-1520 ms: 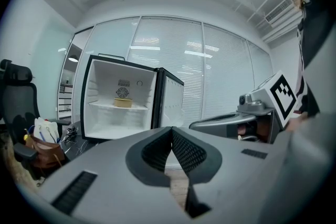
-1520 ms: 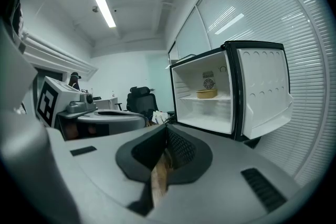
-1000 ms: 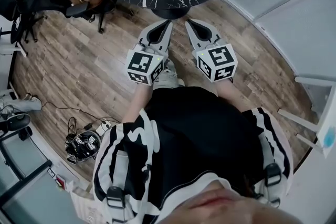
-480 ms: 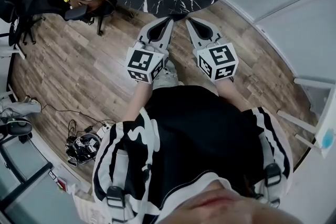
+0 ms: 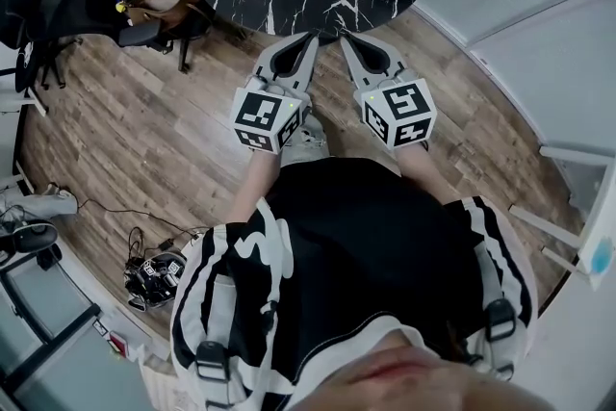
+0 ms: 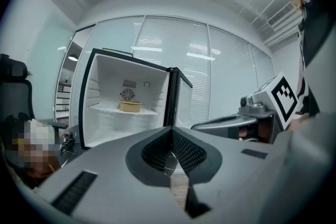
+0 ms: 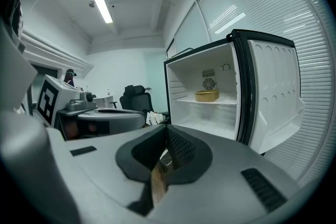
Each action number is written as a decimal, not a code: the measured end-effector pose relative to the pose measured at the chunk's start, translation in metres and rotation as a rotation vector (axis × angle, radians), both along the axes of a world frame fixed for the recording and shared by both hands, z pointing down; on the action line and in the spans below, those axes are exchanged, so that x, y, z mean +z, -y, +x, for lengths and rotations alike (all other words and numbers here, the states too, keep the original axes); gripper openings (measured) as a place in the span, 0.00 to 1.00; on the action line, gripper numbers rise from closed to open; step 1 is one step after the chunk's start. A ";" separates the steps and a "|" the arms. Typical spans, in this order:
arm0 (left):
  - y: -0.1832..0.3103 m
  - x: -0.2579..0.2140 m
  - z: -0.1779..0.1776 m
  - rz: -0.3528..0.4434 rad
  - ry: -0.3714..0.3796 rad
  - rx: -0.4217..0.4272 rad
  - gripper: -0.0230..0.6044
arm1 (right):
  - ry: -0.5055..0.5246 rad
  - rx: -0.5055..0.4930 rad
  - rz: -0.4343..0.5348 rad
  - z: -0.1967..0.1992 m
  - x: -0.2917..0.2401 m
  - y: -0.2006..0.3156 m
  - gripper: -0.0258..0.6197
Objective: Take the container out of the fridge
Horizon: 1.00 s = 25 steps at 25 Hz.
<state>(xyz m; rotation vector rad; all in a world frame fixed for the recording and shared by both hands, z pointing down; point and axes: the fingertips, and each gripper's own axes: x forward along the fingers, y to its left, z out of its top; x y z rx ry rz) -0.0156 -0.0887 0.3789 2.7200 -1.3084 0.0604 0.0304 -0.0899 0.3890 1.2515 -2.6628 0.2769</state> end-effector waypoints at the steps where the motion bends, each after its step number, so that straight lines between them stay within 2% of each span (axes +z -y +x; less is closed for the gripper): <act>1: 0.003 0.000 -0.001 -0.001 -0.001 0.000 0.05 | -0.001 0.002 -0.001 -0.001 0.000 0.003 0.06; 25: 0.073 0.003 -0.011 -0.007 -0.008 0.015 0.05 | -0.011 0.031 -0.006 -0.007 0.003 0.071 0.06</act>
